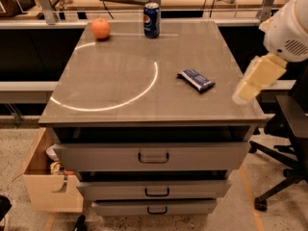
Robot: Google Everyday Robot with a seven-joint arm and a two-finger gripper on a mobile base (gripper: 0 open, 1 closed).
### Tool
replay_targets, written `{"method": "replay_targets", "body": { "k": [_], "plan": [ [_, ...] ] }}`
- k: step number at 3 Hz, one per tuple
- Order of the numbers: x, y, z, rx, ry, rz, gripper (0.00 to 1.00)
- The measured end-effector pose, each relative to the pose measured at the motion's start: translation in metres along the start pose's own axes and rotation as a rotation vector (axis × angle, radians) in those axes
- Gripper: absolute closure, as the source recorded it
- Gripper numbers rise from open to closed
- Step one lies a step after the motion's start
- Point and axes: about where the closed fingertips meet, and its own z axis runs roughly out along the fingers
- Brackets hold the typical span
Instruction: Pick rxbar blueberry
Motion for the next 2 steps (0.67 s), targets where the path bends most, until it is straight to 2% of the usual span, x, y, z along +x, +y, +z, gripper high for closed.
{"method": "replay_targets", "body": {
  "k": [1, 2],
  "plan": [
    [-0.012, -0.019, 0.027, 0.05, -0.123, 0.099, 0.0],
    [-0.028, -0.043, 0.045, 0.116, -0.258, 0.164, 0.0]
  ]
}}
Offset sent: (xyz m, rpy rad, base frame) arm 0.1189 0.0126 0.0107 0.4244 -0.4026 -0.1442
